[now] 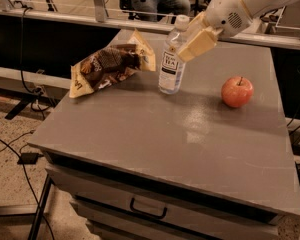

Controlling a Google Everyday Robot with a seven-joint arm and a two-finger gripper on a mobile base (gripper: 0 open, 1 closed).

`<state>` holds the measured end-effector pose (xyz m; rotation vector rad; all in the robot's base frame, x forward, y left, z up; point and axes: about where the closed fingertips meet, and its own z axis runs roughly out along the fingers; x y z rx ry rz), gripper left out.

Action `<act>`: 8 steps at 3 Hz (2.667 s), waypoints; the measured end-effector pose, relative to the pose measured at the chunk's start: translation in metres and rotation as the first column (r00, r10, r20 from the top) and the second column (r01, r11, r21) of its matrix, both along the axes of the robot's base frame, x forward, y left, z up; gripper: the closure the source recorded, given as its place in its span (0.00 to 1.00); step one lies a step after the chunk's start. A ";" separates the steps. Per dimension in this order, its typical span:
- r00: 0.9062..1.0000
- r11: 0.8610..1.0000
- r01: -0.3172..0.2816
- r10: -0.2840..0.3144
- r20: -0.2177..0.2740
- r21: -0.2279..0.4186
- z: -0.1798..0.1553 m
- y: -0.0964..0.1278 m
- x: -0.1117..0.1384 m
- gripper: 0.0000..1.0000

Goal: Move blue plastic bottle near brown chip bag

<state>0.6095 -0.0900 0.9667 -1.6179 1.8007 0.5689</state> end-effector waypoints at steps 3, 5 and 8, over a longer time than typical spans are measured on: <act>1.000 1.000 0.006 -0.006 -0.013 -0.002 -0.015 0.004 0.006 0.15; 1.000 1.000 0.003 -0.003 -0.015 -0.001 -0.017 0.007 0.006 0.00; 0.994 0.998 0.051 -0.055 0.092 0.046 0.017 -0.052 -0.002 0.00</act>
Offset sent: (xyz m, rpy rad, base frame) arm 0.0038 -0.0003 -0.0116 -0.0035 0.0099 -0.0100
